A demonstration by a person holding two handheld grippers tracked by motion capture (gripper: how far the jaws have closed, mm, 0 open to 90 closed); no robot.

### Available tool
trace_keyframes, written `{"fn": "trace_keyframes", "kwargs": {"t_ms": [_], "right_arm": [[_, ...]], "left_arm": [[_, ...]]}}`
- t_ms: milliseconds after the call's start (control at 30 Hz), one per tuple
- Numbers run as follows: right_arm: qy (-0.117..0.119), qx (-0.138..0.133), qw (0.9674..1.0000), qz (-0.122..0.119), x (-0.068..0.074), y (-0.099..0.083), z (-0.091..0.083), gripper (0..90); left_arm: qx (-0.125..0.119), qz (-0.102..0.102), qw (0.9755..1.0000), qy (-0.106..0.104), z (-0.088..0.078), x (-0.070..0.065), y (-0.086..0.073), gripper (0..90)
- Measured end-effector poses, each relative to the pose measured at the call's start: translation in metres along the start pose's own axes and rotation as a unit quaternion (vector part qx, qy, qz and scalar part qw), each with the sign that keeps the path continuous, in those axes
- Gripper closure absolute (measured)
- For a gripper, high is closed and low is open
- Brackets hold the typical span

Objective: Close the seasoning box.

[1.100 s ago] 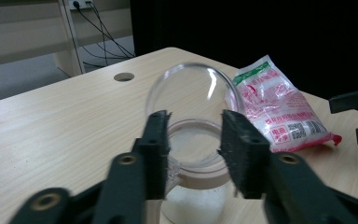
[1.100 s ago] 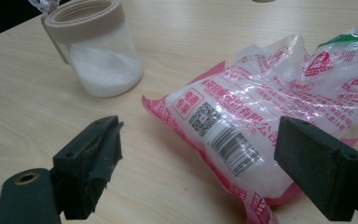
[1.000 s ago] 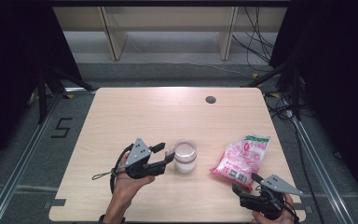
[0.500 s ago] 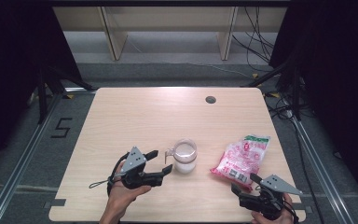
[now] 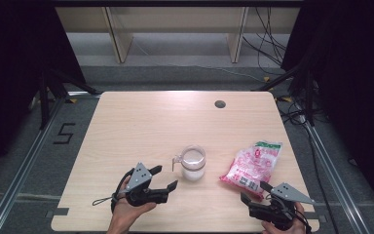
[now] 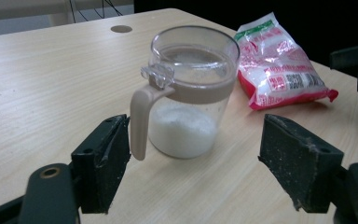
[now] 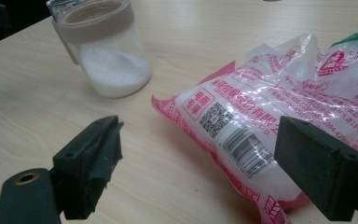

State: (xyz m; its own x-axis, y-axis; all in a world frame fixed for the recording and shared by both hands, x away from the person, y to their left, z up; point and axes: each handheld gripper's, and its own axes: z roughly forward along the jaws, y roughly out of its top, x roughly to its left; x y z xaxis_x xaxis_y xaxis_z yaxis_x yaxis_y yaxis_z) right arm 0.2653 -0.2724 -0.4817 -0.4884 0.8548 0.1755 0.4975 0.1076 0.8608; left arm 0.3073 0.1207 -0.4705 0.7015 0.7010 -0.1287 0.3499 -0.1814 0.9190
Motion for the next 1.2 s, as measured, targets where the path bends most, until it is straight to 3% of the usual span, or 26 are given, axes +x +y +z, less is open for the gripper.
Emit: {"fn": "trace_keyframes", "kwargs": {"t_ms": [133, 200, 267, 300, 333, 400, 500, 533, 633, 700, 733, 767, 800, 867, 967, 1000, 1033, 1067, 1100, 1133, 1200], "right_arm": [[0.003, -0.005, 1.0, -0.001, 0.0, -0.001, 0.002, 15.6], [0.001, 0.0, 1.0, -0.002, 0.0, 0.0, 0.001, 15.6], [0.003, -0.003, 1.0, -0.001, 0.001, -0.001, 0.002, 15.6], [-0.002, 0.007, 0.9999, 0.014, 0.004, -0.001, 0.0, 15.6], [0.002, 0.004, 1.0, 0.0, 0.002, 0.0, 0.001, 15.6], [0.001, 0.006, 1.0, -0.006, 0.002, -0.001, 0.001, 15.6], [0.005, 0.009, 0.9999, 0.007, 0.006, -0.002, 0.0, 15.6], [0.002, 0.016, 0.9998, -0.012, 0.004, -0.001, -0.001, 15.6], [0.009, 0.022, 0.9997, -0.006, 0.008, -0.003, -0.003, 15.6], [0.005, 0.025, 0.9994, -0.022, 0.008, -0.004, -0.003, 15.6], [0.009, 0.034, 0.9994, -0.007, 0.011, -0.005, -0.005, 15.6], [0.014, 0.021, 0.9993, -0.029, 0.008, -0.006, -0.003, 15.6], [0.005, 0.03, 0.9991, -0.029, 0.01, -0.007, -0.005, 15.7], [0.002, 0.035, 0.9981, -0.051, 0.009, -0.008, -0.005, 15.7], [0.005, 0.046, 0.9977, -0.049, 0.01, -0.011, -0.007, 15.7], [0.003, 0.044, 0.9983, -0.039, 0.012, -0.012, -0.007, 15.7], [0.005, 0.042, 0.9977, -0.053, 0.01, -0.013, -0.007, 15.7], [0.006, 0.045, 0.9982, -0.04, 0.012, -0.013, -0.009, 15.7], [0.008, 0.048, 0.9971, -0.058, 0.01, -0.013, -0.009, 15.7], [0.003, 0.052, 0.9978, -0.042, 0.012, -0.014, -0.01, 15.7], [0.002, 0.047, 0.9973, -0.056, 0.011, -0.015, -0.01, 15.7]], "left_arm": [[0.001, -0.002, 1.0, 0.003, 0.0, -0.002, -0.006, 23.6], [0.003, -0.004, 0.9999, 0.015, -0.002, -0.004, -0.01, 23.6], [0.004, -0.005, 0.9999, 0.007, -0.001, -0.006, -0.015, 23.6], [0.01, -0.003, 0.9999, 0.011, -0.002, -0.007, -0.016, 23.5], [0.014, -0.001, 0.9999, 0.01, -0.002, -0.008, -0.017, 23.4], [0.013, 0.0, 0.9999, 0.006, -0.003, -0.01, -0.02, 23.2], [0.018, 0.004, 0.9998, 0.006, -0.006, -0.012, -0.021, 23.2], [0.019, 0.004, 0.9998, 0.006, -0.007, -0.013, -0.021, 23.2], [0.025, 0.004, 0.9996, 0.009, -0.008, -0.015, -0.024, 22.7], [0.032, 0.005, 0.9994, 0.008, -0.008, -0.016, -0.026, 22.5], [0.039, 0.004, 0.9991, 0.016, -0.009, -0.018, -0.027, 21.9], [0.046, 0.007, 0.9987, 0.021, -0.009, -0.021, -0.028, 21.0], [0.049, 0.014, 0.9986, 0.012, -0.009, -0.023, -0.03, 21.0], [0.055, 0.019, 0.9983, 0.007, -0.008, -0.027, -0.033, 21.3], [0.056, 0.021, 0.9982, -0.002, -0.005, -0.032, -0.037, 21.3], [0.057, 0.02, 0.9982, -0.002, -0.004, -0.033, -0.037, 21.3], [0.058, 0.016, 0.9982, 0.003, -0.004, -0.036, -0.038, 21.3], [0.058, 0.024, 0.998, 0.002, -0.004, -0.035, -0.039, 21.3], [0.062, 0.024, 0.9978, 0.003, -0.004, -0.035, -0.039, 21.3], [0.059, 0.018, 0.9981, 0.001, -0.003, -0.036, -0.04, 21.4], [0.062, 0.021, 0.9978, -0.001, -0.002, -0.036, -0.041, 21.4]]}}
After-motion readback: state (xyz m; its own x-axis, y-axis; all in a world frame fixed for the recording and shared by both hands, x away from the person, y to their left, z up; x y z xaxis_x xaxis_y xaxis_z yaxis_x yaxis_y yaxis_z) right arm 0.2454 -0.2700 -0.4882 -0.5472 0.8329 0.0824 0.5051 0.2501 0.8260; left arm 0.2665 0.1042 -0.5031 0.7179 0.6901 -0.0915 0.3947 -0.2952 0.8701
